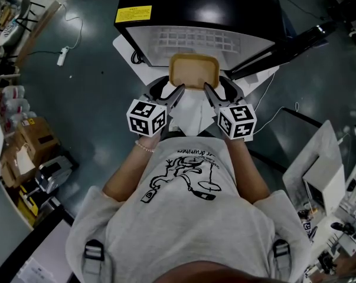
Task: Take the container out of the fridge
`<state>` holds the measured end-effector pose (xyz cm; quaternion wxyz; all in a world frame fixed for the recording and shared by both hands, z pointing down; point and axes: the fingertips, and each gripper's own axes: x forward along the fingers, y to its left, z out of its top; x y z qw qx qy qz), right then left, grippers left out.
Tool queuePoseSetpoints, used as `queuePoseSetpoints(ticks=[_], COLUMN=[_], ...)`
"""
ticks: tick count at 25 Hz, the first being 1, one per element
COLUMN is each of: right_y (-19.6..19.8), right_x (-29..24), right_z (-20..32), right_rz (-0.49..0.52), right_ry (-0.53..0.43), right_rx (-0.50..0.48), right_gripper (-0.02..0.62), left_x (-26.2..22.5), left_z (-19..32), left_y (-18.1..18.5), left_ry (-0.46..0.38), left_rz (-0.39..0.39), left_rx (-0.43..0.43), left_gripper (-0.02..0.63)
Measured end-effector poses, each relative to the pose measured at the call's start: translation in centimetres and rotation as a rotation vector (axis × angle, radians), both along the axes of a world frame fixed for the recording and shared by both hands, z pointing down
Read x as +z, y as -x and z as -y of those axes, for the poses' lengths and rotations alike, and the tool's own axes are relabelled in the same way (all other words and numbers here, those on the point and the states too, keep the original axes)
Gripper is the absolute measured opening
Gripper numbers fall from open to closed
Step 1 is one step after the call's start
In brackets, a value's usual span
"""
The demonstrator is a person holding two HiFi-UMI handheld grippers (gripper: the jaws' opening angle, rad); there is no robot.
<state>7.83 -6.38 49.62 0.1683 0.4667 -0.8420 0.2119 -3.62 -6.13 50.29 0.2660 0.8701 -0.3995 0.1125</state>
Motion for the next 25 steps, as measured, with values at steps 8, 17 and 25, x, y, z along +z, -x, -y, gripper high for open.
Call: queuePoseSetpoints(ticks=[8, 17, 25], right_y=[0.0, -0.1, -0.5], right_x=[0.6, 1.9, 3.8], right_z=[-0.5, -0.9, -1.5], right_rz=[-0.009, -0.015, -0.025], right_ry=[0.010, 0.031, 0.060], right_rx=[-0.005, -0.006, -0.008], right_gripper=[0.222, 0.222, 0.222], left_x=[1.0, 2.2, 3.7], left_z=[-0.7, -1.0, -1.5], left_y=[0.0, -0.1, -0.5], left_ry=[0.019, 0.037, 0.055], left_rz=[0.006, 0.017, 0.035], left_rx=[0.002, 0.004, 0.007], left_gripper=[0.247, 0.247, 0.247])
